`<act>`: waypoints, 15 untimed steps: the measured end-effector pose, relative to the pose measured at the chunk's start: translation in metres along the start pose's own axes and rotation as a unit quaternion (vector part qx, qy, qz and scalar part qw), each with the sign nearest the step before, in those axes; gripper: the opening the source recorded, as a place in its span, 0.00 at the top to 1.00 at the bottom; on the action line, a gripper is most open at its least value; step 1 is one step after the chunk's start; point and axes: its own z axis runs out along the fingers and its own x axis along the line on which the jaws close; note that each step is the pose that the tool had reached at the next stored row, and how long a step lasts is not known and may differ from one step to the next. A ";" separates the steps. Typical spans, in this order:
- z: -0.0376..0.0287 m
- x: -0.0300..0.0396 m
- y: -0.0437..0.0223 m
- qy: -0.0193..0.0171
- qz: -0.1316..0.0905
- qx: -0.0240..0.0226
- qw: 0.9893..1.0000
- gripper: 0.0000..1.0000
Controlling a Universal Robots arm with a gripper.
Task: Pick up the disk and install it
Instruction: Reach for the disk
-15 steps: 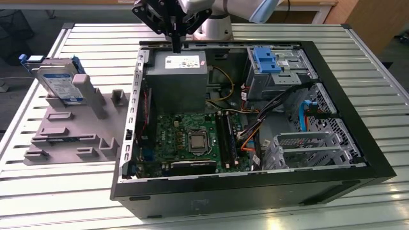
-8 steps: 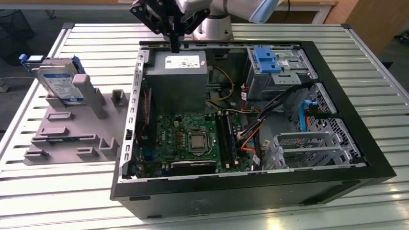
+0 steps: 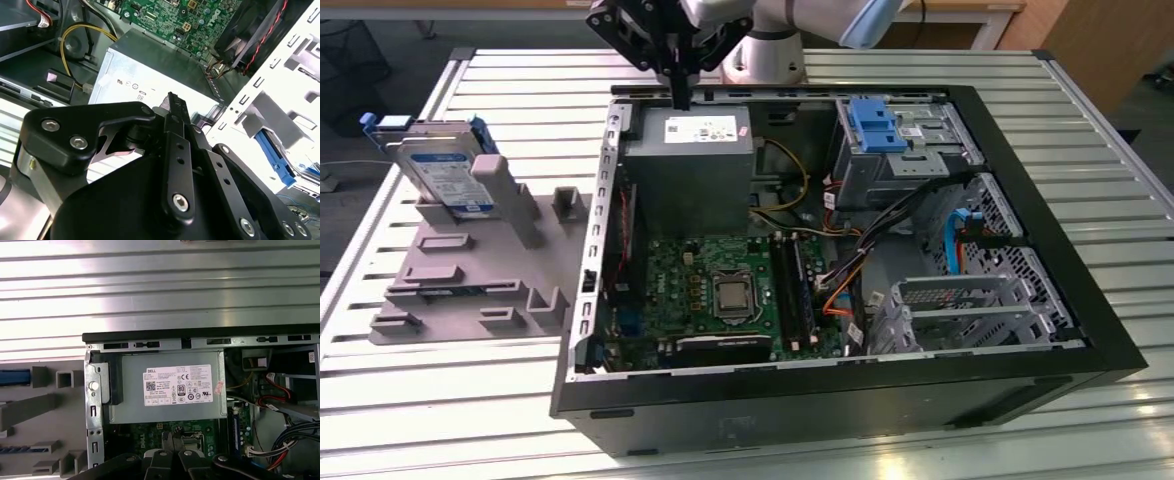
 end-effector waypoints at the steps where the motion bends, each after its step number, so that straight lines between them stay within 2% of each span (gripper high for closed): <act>1: 0.0001 0.0006 0.0004 0.000 0.000 0.000 1.000 0.89; 15: 0.0005 0.0099 0.0044 0.000 0.000 0.000 1.000 0.89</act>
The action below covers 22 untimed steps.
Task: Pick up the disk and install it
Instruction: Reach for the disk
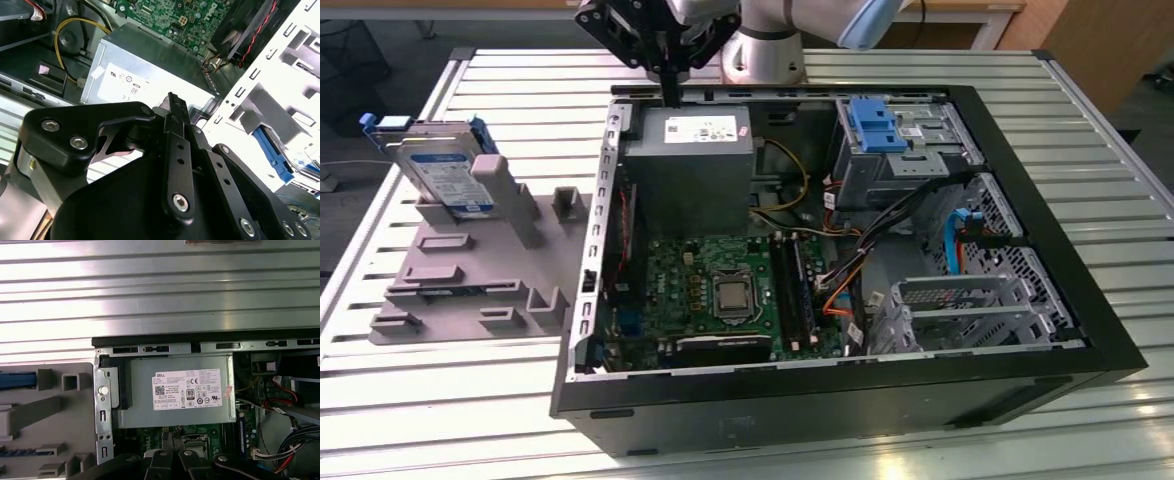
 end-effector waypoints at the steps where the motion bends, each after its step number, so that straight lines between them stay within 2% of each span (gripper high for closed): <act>1: 0.0001 0.0008 0.0003 0.000 0.000 0.000 1.000 0.89; 22: 0.0001 0.0051 0.0005 0.000 0.000 0.000 1.000 0.89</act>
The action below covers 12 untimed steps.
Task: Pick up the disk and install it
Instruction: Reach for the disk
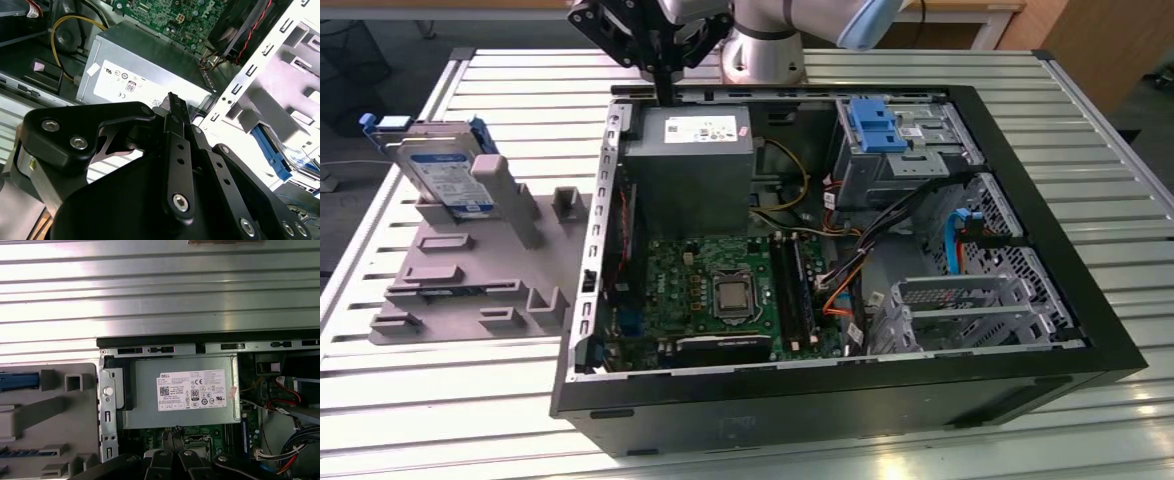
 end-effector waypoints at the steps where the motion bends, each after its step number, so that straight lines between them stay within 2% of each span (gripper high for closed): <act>1: 0.0000 0.0005 -0.0001 0.000 0.000 0.000 1.000 0.89; 8: 0.0002 0.0063 0.0000 0.000 0.000 0.000 1.000 0.89; 12: 0.0006 0.0092 0.0031 0.000 0.000 0.000 1.000 0.89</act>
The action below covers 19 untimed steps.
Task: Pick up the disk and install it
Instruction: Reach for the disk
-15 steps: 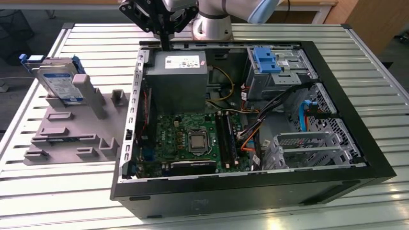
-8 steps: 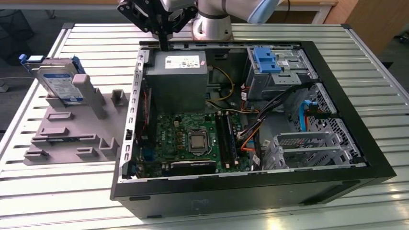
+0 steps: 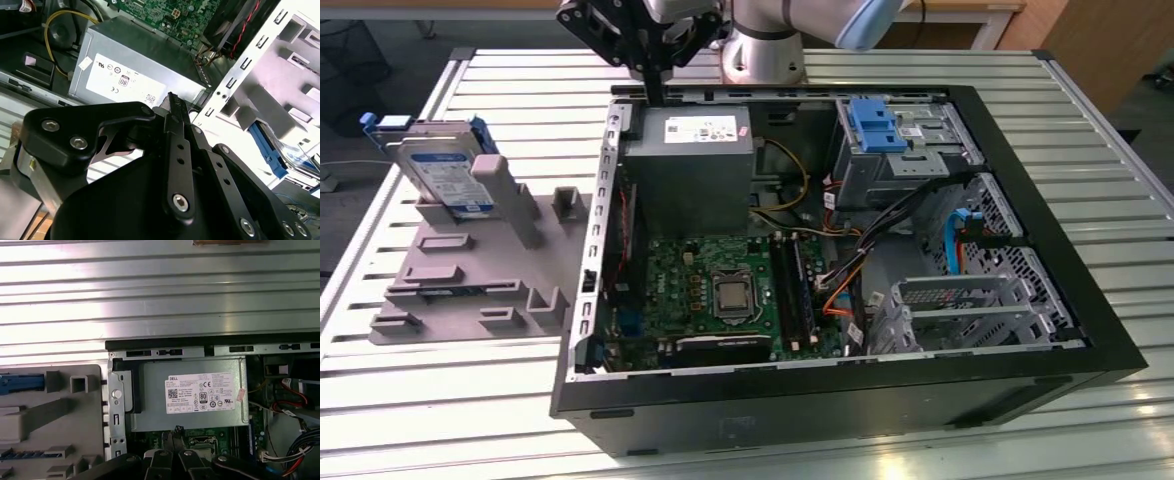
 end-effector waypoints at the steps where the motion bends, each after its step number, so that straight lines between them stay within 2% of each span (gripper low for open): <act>1: 0.0001 0.0007 0.0007 0.000 0.000 0.000 1.000 0.89; 5: 0.0003 0.0069 0.0027 0.000 0.000 0.000 1.000 0.89; 12: 0.0005 0.0260 0.0025 0.000 0.000 0.000 1.000 0.89; 19: 0.0006 0.0267 0.0025 0.000 0.000 0.000 1.000 0.89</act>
